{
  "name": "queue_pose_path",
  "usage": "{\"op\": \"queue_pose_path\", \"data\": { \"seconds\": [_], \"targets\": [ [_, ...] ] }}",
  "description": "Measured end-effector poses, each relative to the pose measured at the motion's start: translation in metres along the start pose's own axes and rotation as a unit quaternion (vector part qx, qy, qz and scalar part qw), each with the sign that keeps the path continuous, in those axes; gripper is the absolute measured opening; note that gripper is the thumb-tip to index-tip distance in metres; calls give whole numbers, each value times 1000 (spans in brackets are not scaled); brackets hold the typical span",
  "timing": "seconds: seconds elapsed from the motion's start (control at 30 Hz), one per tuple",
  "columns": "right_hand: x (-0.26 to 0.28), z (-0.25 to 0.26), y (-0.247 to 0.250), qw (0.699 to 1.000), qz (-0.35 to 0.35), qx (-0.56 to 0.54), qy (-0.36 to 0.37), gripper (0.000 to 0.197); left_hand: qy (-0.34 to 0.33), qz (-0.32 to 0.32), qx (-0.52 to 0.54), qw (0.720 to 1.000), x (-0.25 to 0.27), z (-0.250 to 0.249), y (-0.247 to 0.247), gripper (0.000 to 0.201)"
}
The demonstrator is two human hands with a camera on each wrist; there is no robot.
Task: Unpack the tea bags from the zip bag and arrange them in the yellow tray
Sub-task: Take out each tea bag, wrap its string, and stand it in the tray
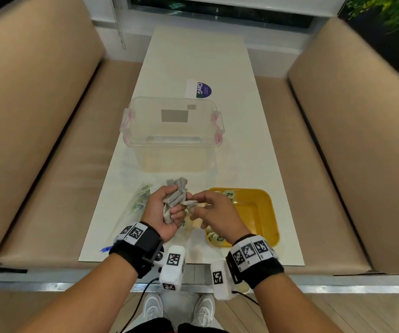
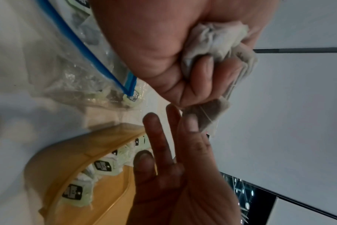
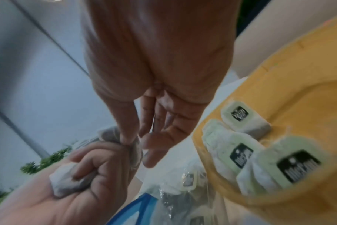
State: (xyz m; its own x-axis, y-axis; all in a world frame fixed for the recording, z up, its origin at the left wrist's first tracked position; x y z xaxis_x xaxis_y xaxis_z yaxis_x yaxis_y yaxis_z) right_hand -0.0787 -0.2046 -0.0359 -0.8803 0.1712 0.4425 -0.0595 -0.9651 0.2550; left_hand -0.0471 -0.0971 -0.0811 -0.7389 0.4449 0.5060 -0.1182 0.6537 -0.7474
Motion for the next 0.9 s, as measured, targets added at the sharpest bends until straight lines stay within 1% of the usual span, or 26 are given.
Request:
{"op": "queue_pose_path", "data": {
  "seconds": [0.07,0.1,0.17,0.27,0.33,0.43,0.53,0.63,0.73,0.9],
  "targets": [
    [-3,-6,0,999,4,-42,-19,31,0,6,14,1000,0,0,0,25],
    [-4,-7,-2,999,12,-44,-23,31,1,9,18,1000,0,1,0,25],
    [-4,-6,-7,999,24,-42,-22,24,3,15,16,1000,0,3,-1,27],
    [-5,-5,-6,998,14,-54,-16,8,8,11,1,1000,-1,4,0,28],
    [-6,-5,-4,999,9,-51,-15,2,7,8,-13,1000,-1,3,1,31],
    [-6,-10,6,998,-16,-54,-32,15,-12,-4,-44,999,-3,-2,6,31],
    [-4,-15,18,996,-41,-69,-47,16,-39,-25,-84,995,-6,-9,13,26],
    [-3,-14,30,995,-64,-63,-44,19,-51,-42,-134,989,-8,-9,16,24],
    [-1,-13,37,995,-78,-51,-38,18,-49,-40,-148,987,-7,-5,15,20],
    [0,-16,57,990,-126,-60,-37,19,-46,-32,-173,983,-7,0,12,19]
  ]
}}
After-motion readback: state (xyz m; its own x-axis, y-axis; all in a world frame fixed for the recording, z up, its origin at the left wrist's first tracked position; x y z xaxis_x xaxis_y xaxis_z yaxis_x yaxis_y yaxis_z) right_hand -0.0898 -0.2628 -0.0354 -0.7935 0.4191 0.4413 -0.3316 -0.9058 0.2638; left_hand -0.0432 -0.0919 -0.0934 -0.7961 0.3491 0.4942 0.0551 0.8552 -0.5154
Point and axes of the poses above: each hand's wrist, its own x-axis away from the middle knuckle, its own y-axis out of the back of the hand, z = x × y, the point moved 10 cm from there along -x, towards the middle knuckle, and after that the axes turned 7 degrees about -y, right-handed, at the moved point
